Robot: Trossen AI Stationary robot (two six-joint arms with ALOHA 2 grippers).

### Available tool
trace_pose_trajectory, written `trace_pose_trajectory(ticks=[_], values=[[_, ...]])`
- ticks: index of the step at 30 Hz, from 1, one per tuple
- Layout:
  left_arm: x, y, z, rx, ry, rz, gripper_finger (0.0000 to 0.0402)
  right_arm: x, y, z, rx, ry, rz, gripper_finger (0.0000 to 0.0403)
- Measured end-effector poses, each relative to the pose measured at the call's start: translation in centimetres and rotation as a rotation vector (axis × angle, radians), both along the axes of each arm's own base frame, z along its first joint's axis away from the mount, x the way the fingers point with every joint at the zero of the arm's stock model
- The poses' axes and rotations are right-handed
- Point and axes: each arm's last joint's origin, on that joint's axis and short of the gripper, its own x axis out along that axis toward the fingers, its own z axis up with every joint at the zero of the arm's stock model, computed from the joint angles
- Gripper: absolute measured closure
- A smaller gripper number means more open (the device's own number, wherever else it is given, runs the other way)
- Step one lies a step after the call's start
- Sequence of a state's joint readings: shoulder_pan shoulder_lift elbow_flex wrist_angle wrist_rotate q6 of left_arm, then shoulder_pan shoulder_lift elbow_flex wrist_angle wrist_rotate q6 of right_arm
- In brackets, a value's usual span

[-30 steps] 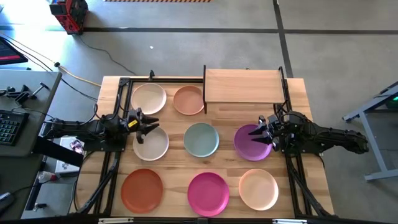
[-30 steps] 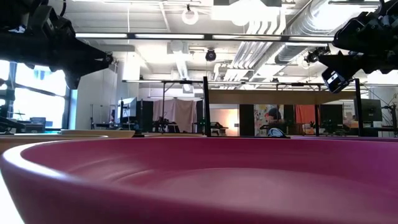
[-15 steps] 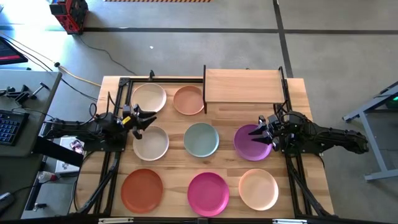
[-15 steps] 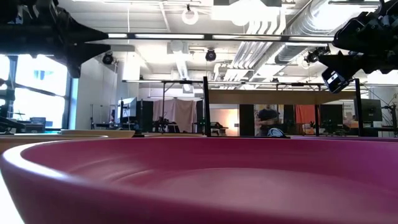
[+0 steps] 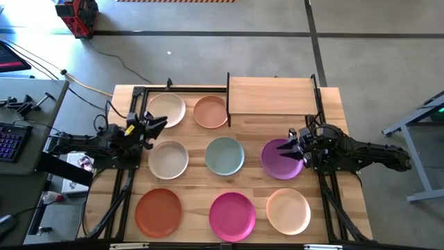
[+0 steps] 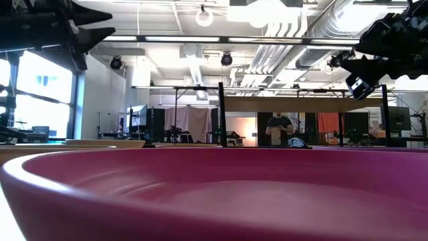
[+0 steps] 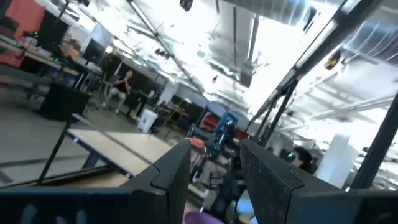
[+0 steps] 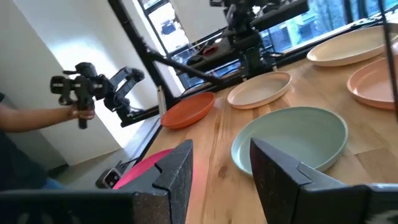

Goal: Place and stack plates onto a shelf
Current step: Put the purple plate on the shelf

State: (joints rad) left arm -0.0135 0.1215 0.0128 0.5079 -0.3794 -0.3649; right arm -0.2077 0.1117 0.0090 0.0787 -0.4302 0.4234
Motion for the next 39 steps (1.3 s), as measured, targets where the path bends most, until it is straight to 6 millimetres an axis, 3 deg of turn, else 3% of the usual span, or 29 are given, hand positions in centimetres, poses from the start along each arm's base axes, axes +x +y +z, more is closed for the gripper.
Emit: trace_pose_trajectory(ticks=[12, 18, 26, 31, 39], values=[[-0.9, 0.4, 1.3, -0.078, -0.163, 0.126, 0.0271, 0.0, -0.8, 0.9, 0.186, -0.061, -0.28, 0.0261], [-1.2, 0.4, 2.2, -0.077, -0.206, 0.137, 0.0271, -0.3, -0.9, 3.0, 0.181, -0.281, -0.319, 0.0261], [-1.9, 0.4, 6.5, 0.014, -0.238, 0.193, 0.0271, -1.5, -0.6, 5.9, 0.128, -0.585, -0.273, 0.0261], [-2.0, 0.4, 9.6, 0.062, -0.223, 0.223, 0.0271, -2.1, -0.5, 8.9, 0.065, -0.57, -0.292, 0.0261], [-0.7, 0.4, 13.2, 0.095, -0.076, 0.226, 0.0271, -3.6, -0.2, 15.7, -0.086, -0.324, -0.332, 0.0261]])
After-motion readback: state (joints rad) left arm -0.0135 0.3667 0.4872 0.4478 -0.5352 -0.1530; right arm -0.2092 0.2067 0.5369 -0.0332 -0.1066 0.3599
